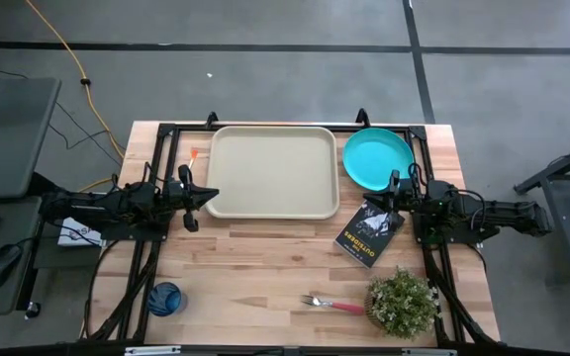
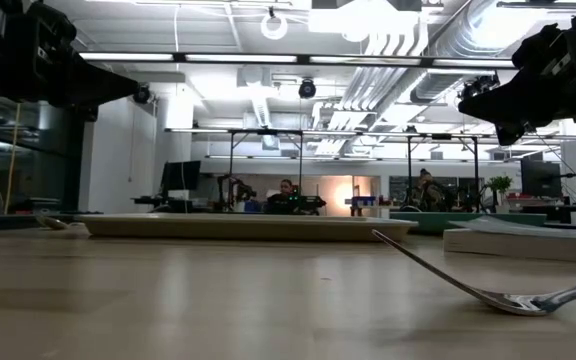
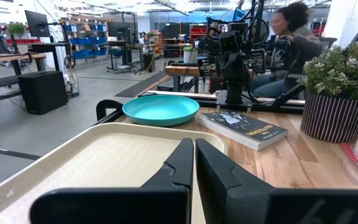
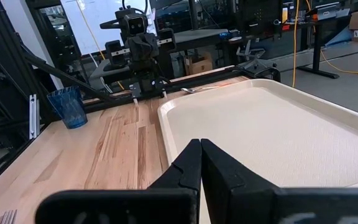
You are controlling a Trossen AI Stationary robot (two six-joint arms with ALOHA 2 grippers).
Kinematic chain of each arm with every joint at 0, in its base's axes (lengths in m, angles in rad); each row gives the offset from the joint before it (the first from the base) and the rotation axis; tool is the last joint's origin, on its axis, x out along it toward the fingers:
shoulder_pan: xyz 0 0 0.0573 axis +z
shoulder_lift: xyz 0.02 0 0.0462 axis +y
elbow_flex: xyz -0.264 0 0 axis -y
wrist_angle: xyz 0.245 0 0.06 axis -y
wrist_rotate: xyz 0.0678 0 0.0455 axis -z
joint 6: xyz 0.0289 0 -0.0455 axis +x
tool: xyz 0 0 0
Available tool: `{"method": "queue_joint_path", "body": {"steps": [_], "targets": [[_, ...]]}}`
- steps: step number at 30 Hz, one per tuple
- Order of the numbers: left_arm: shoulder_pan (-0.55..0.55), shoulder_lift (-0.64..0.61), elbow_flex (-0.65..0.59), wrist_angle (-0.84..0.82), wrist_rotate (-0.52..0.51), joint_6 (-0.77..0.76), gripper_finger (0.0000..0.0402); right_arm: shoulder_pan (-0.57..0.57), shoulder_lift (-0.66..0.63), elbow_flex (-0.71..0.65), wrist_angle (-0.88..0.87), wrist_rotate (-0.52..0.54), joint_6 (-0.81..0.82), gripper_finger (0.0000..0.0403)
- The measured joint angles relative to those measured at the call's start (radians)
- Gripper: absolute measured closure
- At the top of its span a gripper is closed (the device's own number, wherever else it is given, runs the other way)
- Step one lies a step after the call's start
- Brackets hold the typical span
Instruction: Pick and place plate/cup/fork/spoon on tray
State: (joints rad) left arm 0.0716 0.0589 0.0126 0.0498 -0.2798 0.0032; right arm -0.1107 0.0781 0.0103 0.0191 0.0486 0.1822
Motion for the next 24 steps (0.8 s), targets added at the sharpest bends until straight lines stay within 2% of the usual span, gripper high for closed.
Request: {"method": "queue_joint_path", "body": {"steps": [6,10,13,18,24], "targets": [[0.0,0.0,0.0,0.014,0.0,0.0,0.0401,0.0,0.0,0.0,0.0,0.0,0.0,0.0403],[0.001,0.002,-0.001,0.191,-0.002,-0.06,0.04,0.0,0.0,0.0,0.0,0.0,0.0,0.0403],[-0.009,0.028,0.006,0.272,0.032,-0.041,0.0393,0.0,0.0,0.0,0.0,0.0,0.0,0.0403],[-0.027,0.184,0.101,0.208,0.025,-0.037,0.0342,0.0,0.0,0.0,0.0,0.0,0.0,0.0403],[-0.05,0.459,0.286,0.146,0.01,0.002,0.0255,0.0,0.0,0.0,0.0,0.0,0.0,0.0403]]}}
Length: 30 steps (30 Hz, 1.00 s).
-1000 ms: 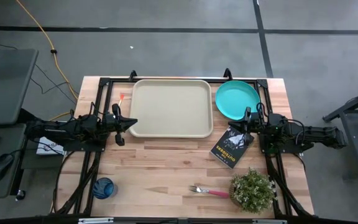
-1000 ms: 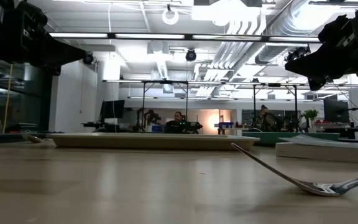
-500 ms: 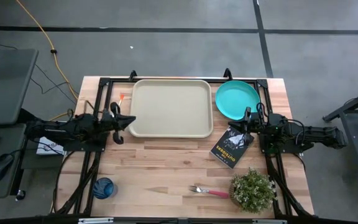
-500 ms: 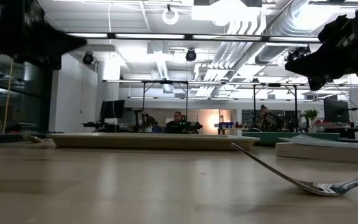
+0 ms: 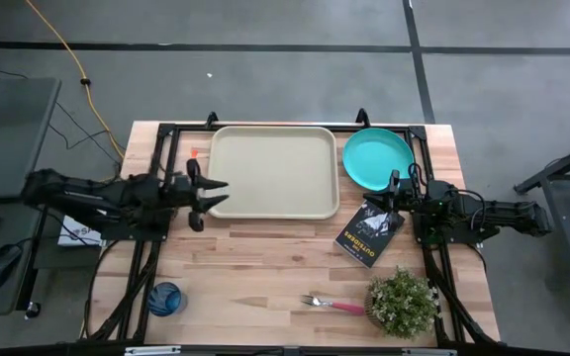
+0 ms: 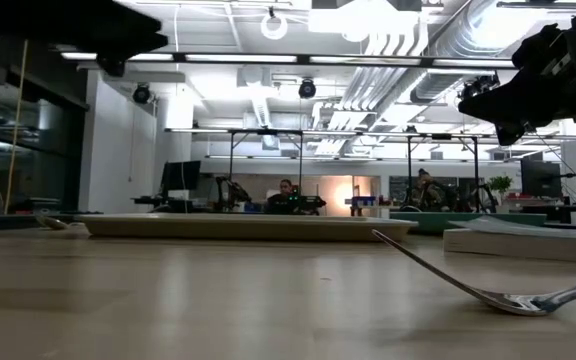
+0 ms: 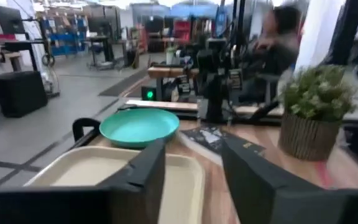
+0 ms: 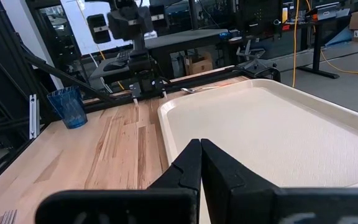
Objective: Pick and place plate/cup/fork/spoon on tray
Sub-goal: Put the blue glass cup on the white tray
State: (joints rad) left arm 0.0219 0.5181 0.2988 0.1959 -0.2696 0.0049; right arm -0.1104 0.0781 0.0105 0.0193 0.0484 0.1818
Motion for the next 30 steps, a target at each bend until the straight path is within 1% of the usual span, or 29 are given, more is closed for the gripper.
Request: {"method": "queue_joint_path", "body": {"steps": [2,5,8,13,16,17,18,20,22,23,24,26,30], "targets": [[0.004,0.092,0.066,0.002,-0.034,0.015,0.0232,0.0,0.0,0.0,0.0,0.0,0.0,0.0403],[0.03,0.217,0.163,-0.026,-0.115,0.048,0.0203,0.0,0.0,0.0,0.0,0.0,0.0,0.0403],[0.068,0.334,0.254,-0.11,-0.121,0.05,0.0184,0.0,0.0,0.0,0.0,0.0,0.0,0.0403],[0.114,0.483,0.342,-0.248,-0.051,0.043,0.0175,0.0,0.0,0.0,0.0,0.0,0.0,0.0403],[0.116,0.526,0.378,-0.346,-0.036,0.038,0.0174,0.0,0.0,0.0,0.0,0.0,0.0,0.0403],[0.113,0.529,0.398,-0.392,-0.005,0.028,0.0174,0.0,0.0,0.0,0.0,0.0,-0.004,0.0403],[0.109,0.529,0.421,-0.439,0.046,0.014,0.0174,0.0,0.0,0.0,0.0,0.0,-0.006,0.0403],[0.091,0.529,0.477,-0.536,0.182,-0.025,0.0174,0.0,0.0,0.0,0.0,0.0,-0.005,0.0403],[0.055,0.529,0.532,-0.624,0.306,-0.075,0.0174,0.0,0.0,0.0,0.0,0.0,-0.004,0.0403],[0.028,0.529,0.56,-0.664,0.336,-0.1,0.0174,0.0,0.0,0.0,0.0,0.0,-0.004,0.0403],[-0.011,0.529,0.586,-0.706,0.341,-0.118,0.0174,0.0,0.0,0.0,0.0,0.0,-0.004,0.0403],[-0.113,0.533,0.628,-0.793,0.299,-0.141,0.0174,0.0,0.0,0.0,0.0,0.0,-0.004,0.0403],[-0.355,0.568,0.694,-0.974,0.124,-0.216,0.0174,0.0,0.0,0.0,0.0,0.0,-0.004,0.0403]]}}
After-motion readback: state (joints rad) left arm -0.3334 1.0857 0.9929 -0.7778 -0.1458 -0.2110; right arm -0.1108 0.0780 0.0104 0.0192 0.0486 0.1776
